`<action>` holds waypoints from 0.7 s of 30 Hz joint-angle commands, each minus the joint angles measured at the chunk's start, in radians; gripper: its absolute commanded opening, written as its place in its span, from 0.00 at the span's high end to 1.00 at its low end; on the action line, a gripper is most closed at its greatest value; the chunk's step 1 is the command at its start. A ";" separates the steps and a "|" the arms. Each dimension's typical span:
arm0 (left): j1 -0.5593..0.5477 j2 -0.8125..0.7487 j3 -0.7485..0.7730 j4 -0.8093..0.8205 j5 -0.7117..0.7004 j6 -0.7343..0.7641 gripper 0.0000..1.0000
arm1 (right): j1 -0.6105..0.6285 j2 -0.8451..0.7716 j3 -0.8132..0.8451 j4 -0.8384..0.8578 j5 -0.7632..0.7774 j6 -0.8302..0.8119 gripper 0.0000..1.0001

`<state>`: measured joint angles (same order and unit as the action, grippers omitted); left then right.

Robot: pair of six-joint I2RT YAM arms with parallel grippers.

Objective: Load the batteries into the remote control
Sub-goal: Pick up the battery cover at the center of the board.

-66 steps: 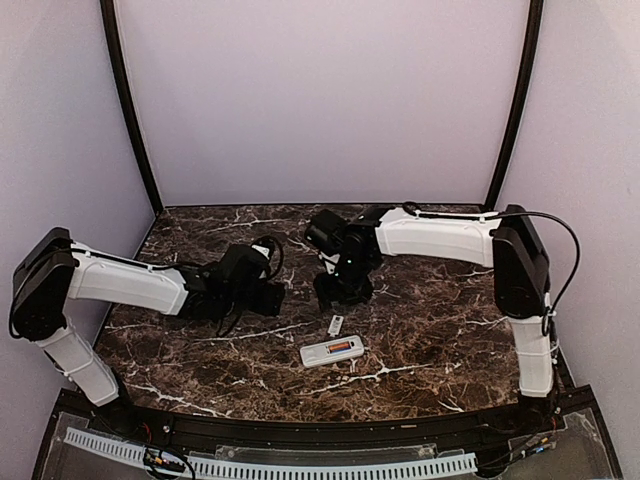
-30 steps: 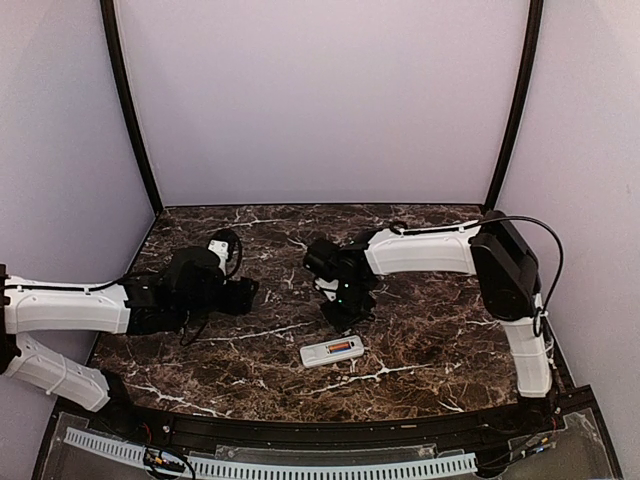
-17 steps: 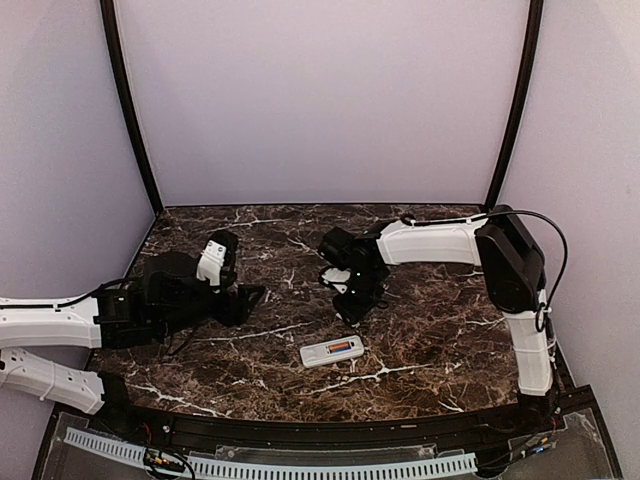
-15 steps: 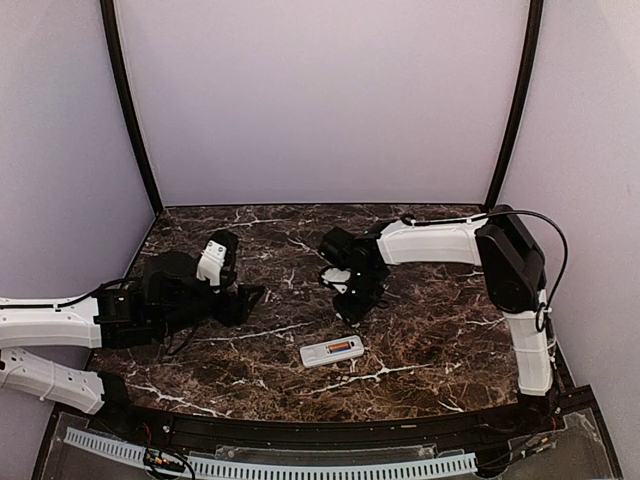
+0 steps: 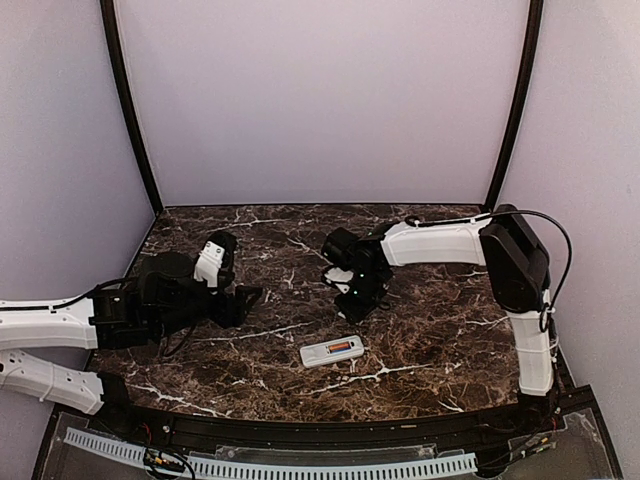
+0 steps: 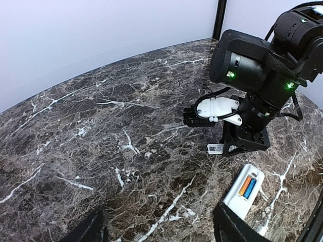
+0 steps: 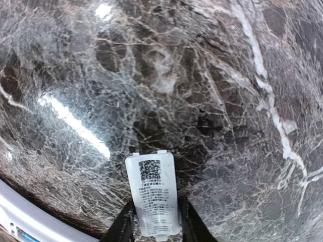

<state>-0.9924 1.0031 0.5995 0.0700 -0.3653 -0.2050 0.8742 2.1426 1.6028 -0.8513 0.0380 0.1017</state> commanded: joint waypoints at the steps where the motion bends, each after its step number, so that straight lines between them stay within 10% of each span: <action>1: -0.009 -0.031 0.010 -0.040 -0.017 0.013 0.30 | -0.003 0.052 -0.062 -0.047 -0.006 0.012 0.75; 21: -0.032 0.036 0.010 -0.004 0.090 0.076 0.30 | -0.001 -0.123 -0.065 -0.122 0.058 -0.192 0.89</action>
<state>-1.0115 0.9985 0.5995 0.0544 -0.3588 -0.1864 0.8742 2.0926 1.5551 -0.9024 0.0685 0.0097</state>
